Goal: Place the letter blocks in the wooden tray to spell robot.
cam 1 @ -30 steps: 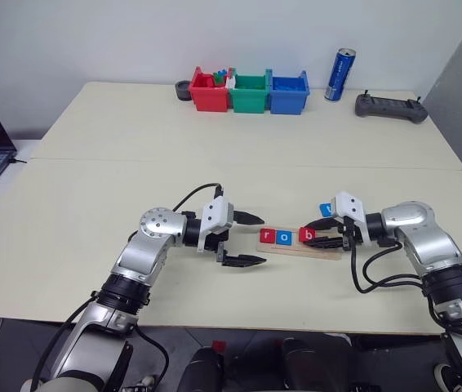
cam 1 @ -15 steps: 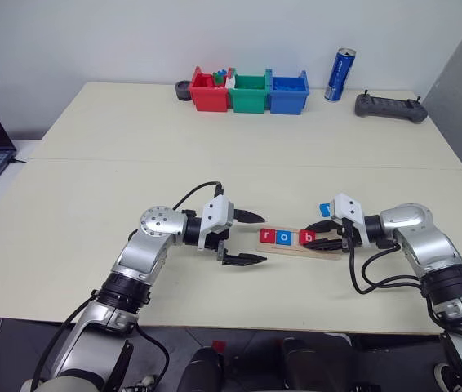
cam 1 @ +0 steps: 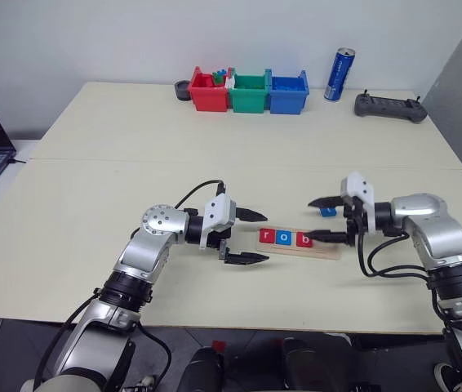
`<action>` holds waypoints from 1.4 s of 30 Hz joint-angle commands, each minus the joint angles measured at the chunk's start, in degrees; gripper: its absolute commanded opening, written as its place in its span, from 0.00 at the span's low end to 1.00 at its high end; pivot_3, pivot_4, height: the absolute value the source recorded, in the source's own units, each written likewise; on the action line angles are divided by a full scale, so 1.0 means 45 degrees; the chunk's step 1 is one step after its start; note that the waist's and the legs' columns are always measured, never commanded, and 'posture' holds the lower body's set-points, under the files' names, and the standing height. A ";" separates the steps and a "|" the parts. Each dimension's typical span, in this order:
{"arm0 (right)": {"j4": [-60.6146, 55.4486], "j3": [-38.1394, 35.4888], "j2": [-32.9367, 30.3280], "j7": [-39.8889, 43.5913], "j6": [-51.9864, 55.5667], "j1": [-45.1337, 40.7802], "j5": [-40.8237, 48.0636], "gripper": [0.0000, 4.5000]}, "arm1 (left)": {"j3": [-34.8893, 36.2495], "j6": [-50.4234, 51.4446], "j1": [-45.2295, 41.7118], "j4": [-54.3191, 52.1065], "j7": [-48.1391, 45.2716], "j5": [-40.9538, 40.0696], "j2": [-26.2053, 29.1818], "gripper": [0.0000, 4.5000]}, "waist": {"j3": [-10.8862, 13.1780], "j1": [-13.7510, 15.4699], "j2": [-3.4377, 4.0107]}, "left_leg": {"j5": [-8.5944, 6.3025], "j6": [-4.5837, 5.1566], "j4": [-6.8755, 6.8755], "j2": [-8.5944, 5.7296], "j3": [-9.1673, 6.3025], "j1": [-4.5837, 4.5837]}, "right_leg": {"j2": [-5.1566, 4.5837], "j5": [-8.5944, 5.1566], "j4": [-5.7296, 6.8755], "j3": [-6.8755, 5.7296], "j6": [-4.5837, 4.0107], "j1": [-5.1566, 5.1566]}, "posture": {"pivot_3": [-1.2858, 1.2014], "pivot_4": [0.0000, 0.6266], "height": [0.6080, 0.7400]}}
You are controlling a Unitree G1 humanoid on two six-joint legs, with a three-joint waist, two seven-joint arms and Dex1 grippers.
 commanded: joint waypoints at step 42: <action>-0.2047 -0.7554 0.4920 -1.6235 0.3380 0.3247 -0.0694 1.00 | -0.0021 -0.0340 -0.0436 0.0060 -0.0425 0.0040 -0.0596 1.00 | -0.0022 -0.0048 0.0036 | 0.0000 0.0002 -0.0006 0.0008 0.0063 -0.0056 | 0.0029 0.0002 0.0057 0.0079 -0.0004 -0.0108 | 0.52 0.24 1.00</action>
